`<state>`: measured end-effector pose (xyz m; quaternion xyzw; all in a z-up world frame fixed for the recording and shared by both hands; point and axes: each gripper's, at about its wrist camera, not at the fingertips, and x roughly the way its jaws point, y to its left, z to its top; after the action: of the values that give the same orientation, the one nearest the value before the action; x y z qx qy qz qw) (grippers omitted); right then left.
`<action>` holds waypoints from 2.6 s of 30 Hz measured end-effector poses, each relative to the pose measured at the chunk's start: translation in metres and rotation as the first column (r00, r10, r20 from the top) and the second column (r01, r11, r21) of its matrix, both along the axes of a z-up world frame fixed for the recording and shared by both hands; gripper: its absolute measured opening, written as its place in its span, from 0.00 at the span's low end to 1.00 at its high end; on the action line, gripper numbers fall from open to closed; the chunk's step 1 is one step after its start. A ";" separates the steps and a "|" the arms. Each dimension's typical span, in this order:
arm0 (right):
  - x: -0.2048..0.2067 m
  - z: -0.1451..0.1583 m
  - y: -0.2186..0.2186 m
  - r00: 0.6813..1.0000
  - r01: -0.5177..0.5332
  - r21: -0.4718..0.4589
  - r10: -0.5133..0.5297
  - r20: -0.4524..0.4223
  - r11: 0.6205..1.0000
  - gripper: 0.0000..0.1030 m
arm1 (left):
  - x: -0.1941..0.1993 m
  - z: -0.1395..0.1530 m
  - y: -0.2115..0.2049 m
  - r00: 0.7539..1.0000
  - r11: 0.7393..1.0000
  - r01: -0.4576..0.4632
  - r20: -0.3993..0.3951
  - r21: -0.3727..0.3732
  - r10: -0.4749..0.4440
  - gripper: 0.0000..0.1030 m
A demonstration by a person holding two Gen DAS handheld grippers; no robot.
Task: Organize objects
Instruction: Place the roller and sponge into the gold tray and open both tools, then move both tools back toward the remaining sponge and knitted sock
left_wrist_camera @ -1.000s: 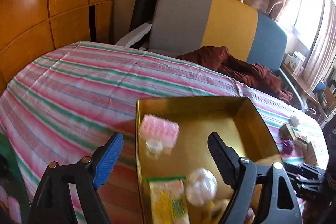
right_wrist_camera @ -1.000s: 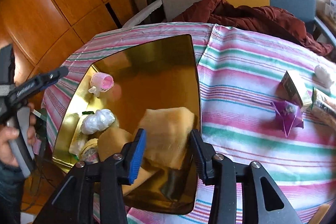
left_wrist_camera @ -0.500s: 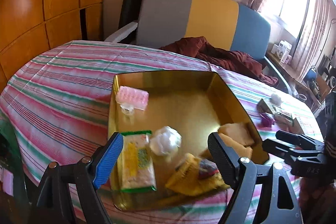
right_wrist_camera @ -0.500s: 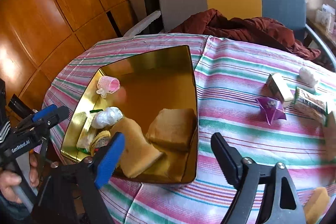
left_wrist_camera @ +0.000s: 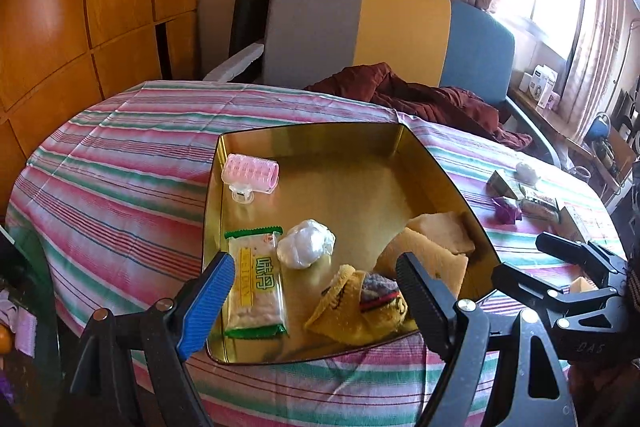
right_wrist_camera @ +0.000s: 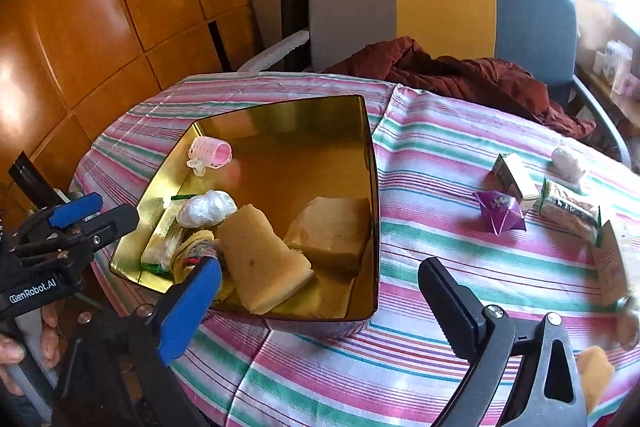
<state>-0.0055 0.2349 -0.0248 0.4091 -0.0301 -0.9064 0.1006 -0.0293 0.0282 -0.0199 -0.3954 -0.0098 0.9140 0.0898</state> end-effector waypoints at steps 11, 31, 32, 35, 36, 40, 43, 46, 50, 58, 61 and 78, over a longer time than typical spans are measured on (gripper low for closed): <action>0.011 0.004 0.010 0.999 0.032 0.014 -0.032 -0.021 0.999 1.00 | 0.008 0.003 0.009 1.000 1.000 0.020 -0.002 -0.016 -0.020 0.82; 0.025 0.000 0.087 0.976 0.218 0.009 -0.218 0.015 0.976 1.00 | 0.025 0.022 0.047 0.988 0.984 0.113 -0.088 -0.137 -0.126 0.82; 0.026 0.000 0.094 0.972 0.234 0.007 -0.234 0.016 0.972 1.00 | 0.025 0.022 0.048 0.987 0.983 0.119 -0.088 -0.140 -0.132 0.82; 0.031 0.000 0.109 0.963 0.270 0.007 -0.270 0.017 0.963 1.00 | 0.026 0.023 0.054 0.985 0.980 0.134 -0.089 -0.151 -0.148 0.82; 0.032 0.000 0.114 0.960 0.281 0.008 -0.281 0.017 0.960 1.00 | 0.026 0.023 0.056 0.984 0.978 0.140 -0.088 -0.153 -0.155 0.82; 0.039 -0.001 0.138 0.943 0.333 0.016 -0.333 0.021 0.943 1.00 | 0.027 0.023 0.064 0.980 0.972 0.165 -0.088 -0.166 -0.181 0.82; 0.046 -0.001 0.160 0.926 0.377 0.022 -0.377 0.025 0.926 1.00 | 0.028 0.022 0.072 0.976 0.967 0.186 -0.084 -0.176 -0.203 0.82; 0.052 -0.001 0.181 0.907 0.418 0.025 -0.419 0.034 0.908 1.00 | 0.027 0.021 0.079 0.971 0.961 0.209 -0.079 -0.179 -0.226 0.82; 0.062 0.001 0.216 0.873 0.484 0.041 -0.485 0.047 0.874 1.00 | 0.029 0.024 0.094 0.954 0.948 0.276 -0.074 -0.160 -0.291 0.82; 0.084 0.000 0.300 0.747 0.661 0.016 -0.660 0.073 0.750 1.00 | 0.027 0.017 0.140 0.912 0.908 0.407 -0.010 -0.099 -0.410 0.82; 0.093 -0.001 0.328 0.698 0.714 -0.010 -0.712 0.072 0.700 1.00 | 0.025 0.010 0.162 0.890 0.886 0.457 0.039 -0.082 -0.455 0.80; 0.114 -0.024 0.372 0.606 0.795 -0.163 -0.768 0.208 0.584 1.00 | 0.053 -0.038 0.345 0.559 0.577 0.815 0.187 0.055 -0.808 0.78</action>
<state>0.1084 0.6070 -0.0493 0.3901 -0.3212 -0.8222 -0.2621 0.0234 0.3733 -0.0577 -0.4431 0.1818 0.7276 0.4911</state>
